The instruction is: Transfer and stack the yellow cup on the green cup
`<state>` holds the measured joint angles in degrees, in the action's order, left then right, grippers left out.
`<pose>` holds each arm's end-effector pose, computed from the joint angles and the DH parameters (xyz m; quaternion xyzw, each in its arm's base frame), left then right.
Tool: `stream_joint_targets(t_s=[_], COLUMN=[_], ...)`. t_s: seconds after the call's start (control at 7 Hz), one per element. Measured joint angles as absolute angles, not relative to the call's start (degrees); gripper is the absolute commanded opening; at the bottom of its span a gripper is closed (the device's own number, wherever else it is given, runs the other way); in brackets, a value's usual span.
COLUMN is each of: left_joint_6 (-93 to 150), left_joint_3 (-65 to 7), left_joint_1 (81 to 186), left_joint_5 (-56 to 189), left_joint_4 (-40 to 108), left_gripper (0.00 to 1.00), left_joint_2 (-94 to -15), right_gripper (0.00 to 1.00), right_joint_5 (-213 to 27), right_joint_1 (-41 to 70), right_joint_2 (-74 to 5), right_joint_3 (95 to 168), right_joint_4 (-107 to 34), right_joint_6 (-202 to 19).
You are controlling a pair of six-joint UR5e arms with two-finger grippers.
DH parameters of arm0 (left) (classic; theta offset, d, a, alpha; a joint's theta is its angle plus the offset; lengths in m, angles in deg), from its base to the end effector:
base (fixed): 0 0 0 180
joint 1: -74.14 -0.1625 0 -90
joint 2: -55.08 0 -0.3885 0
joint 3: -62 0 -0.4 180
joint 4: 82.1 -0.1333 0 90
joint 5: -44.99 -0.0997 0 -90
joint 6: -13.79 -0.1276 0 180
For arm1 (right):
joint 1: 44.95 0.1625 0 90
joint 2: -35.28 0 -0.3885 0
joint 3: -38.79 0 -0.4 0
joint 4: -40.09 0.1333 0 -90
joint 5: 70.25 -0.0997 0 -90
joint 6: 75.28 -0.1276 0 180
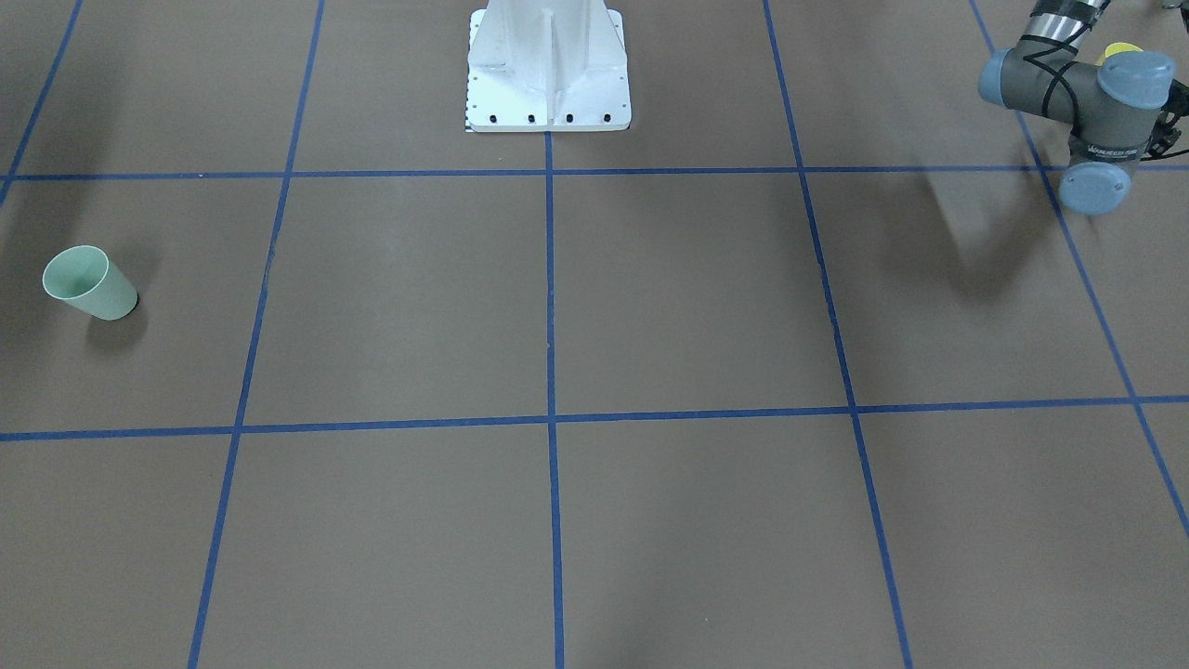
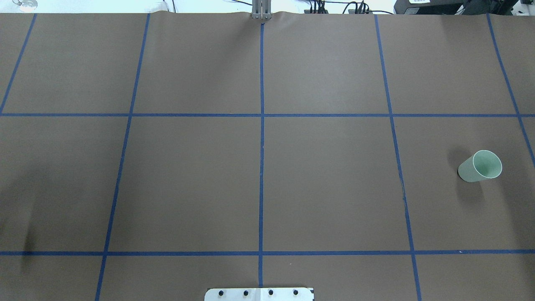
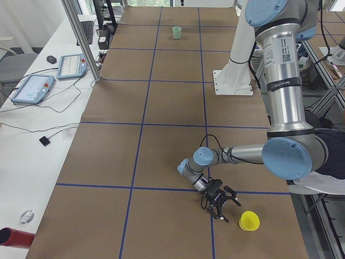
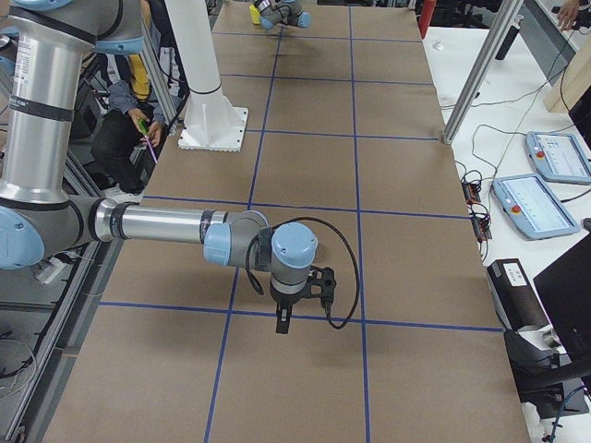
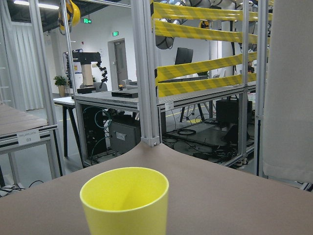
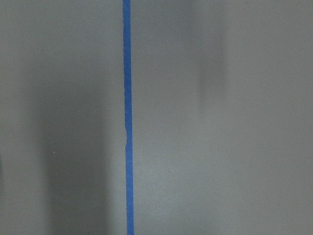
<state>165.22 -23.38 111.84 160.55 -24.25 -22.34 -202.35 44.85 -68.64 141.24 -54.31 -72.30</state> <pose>0.1698 -0.2301 0.8106 -0.1130 -0.4398 -0.7344 0.5045 0.0464 -0.3961 0.6542 -0.0391 -0.3598 -0.0075 0.9322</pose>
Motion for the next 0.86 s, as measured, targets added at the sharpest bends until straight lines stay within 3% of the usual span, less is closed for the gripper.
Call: stream_joint_targets(t_s=[0.86], left_joint_6=[164.7], left_joint_3=[-20.4], left_joint_1=[110.4], left_joint_5=[165.9], left_joint_4=[-23.9], left_gripper=[1.00], left_joint_2=[-21.2], right_gripper=[1.00], right_joint_5=[-202.4], right_joint_1=[44.7], right_joint_2=[-68.4], right_joint_3=[141.2], right_joint_4=[-54.3], right_joint_6=[-72.2])
